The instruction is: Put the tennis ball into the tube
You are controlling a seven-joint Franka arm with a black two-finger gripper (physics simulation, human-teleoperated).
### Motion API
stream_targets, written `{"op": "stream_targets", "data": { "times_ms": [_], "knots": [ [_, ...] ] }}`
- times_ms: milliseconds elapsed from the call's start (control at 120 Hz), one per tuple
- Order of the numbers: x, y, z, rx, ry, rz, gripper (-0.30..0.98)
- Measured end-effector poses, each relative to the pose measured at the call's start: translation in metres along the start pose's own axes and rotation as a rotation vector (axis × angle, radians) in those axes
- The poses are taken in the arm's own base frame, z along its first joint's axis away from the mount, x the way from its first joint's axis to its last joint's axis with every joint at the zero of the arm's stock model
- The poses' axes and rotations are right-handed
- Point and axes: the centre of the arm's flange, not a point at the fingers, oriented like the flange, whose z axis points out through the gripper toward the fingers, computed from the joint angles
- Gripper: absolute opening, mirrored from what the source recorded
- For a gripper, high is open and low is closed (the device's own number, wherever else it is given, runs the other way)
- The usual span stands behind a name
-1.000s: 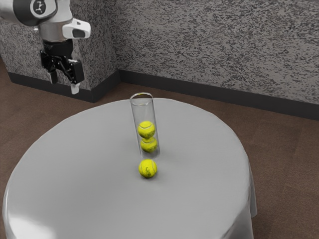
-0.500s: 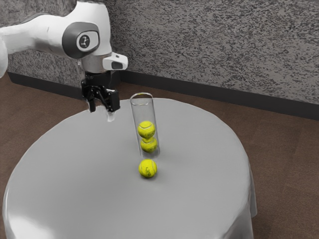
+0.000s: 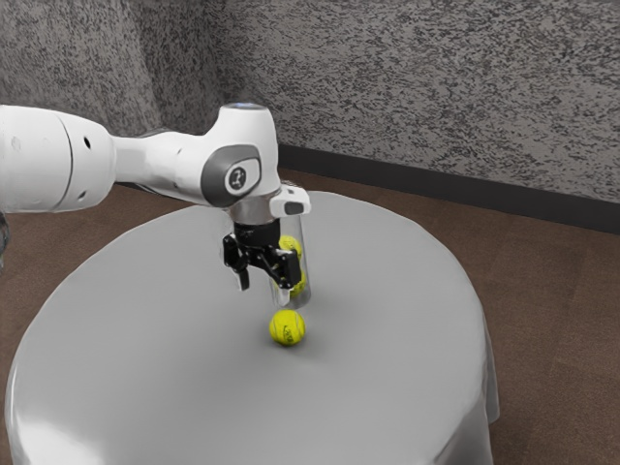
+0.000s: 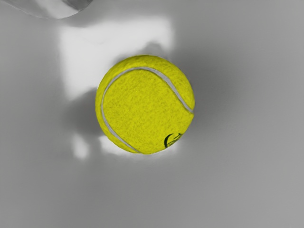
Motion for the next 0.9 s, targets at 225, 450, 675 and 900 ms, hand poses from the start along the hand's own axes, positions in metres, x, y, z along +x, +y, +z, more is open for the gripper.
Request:
{"op": "stream_targets", "data": {
  "times_ms": [225, 450, 675, 900],
  "knots": [
    [0.019, 0.009, 0.042, 0.001, 0.012, -0.051, 0.69],
    [0.032, 0.003, 0.065, -0.007, 0.026, -0.108, 0.69],
    [0.037, 0.001, 0.077, -0.013, 0.036, -0.14, 0.69],
    [0.043, -0.004, 0.087, -0.014, 0.042, -0.165, 0.69]
  ]
}}
